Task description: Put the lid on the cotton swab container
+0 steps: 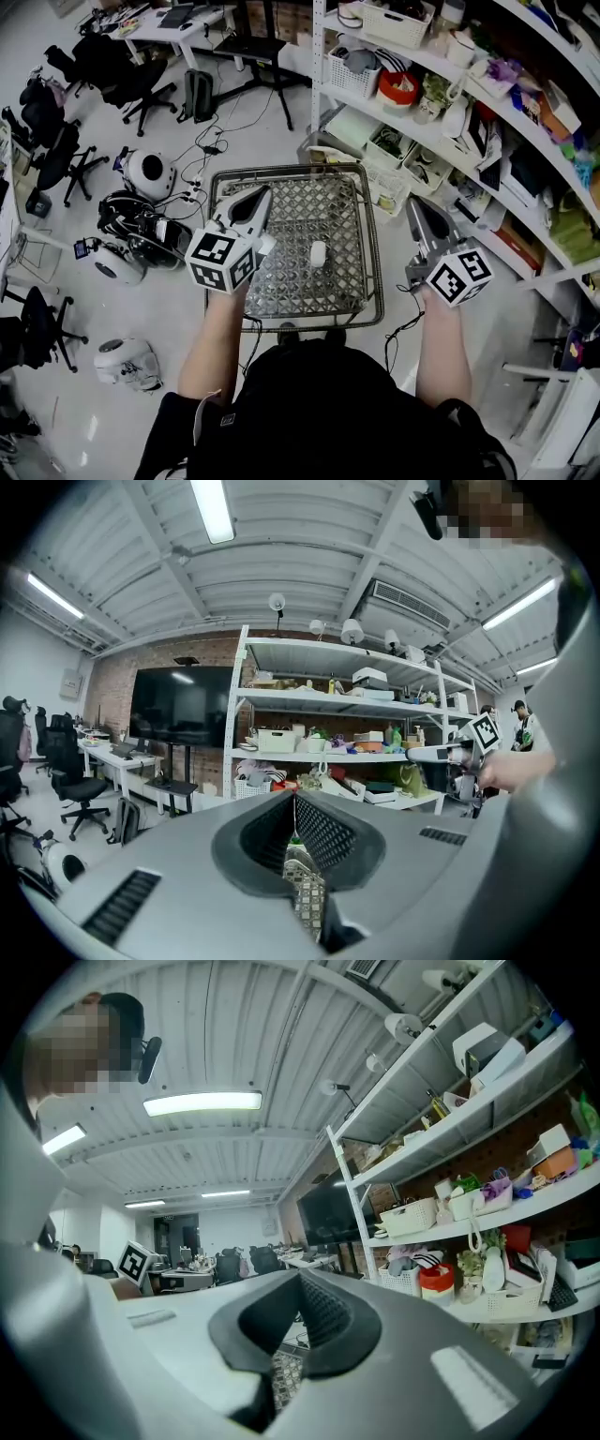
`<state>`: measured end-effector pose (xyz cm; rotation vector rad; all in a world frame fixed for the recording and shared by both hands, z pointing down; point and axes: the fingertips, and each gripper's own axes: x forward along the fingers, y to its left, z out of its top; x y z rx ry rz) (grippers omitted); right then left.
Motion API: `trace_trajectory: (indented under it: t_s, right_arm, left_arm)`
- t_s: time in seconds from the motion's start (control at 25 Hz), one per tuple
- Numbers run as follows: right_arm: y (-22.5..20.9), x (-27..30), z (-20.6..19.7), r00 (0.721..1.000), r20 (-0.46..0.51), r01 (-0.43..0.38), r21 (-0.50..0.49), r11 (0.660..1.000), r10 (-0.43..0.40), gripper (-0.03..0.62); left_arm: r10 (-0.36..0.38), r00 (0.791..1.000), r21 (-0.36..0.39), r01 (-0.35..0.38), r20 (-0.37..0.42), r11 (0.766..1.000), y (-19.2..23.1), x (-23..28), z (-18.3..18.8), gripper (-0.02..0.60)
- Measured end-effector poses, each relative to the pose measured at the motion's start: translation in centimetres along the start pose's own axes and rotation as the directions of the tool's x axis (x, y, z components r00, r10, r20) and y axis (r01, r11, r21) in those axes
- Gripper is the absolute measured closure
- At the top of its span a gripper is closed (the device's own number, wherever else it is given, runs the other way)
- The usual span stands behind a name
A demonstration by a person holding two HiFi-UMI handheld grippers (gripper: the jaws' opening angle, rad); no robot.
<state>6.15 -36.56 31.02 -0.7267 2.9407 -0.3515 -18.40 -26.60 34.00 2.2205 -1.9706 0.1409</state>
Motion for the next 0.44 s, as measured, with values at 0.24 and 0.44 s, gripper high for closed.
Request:
trace_trajectory:
  t_s: [0.24,0.44]
  right_arm:
    - [0.1,0.8,-0.4,1.0,-0.018,0.013,-0.005,1.0,-0.013,0.586]
    - [0.8,1.4,-0.6,1.0,-0.024,0.009,-0.016,1.0,-0.01,0.586]
  left_arm:
    - [-0.003,1.0,-0.003,0.003,0.006,1.0,0.6,0.3,0.0,0.577]
    - [-0.012,1.0,0.002,0.012,0.001,1.0,0.9,0.0,-0.5,0.577]
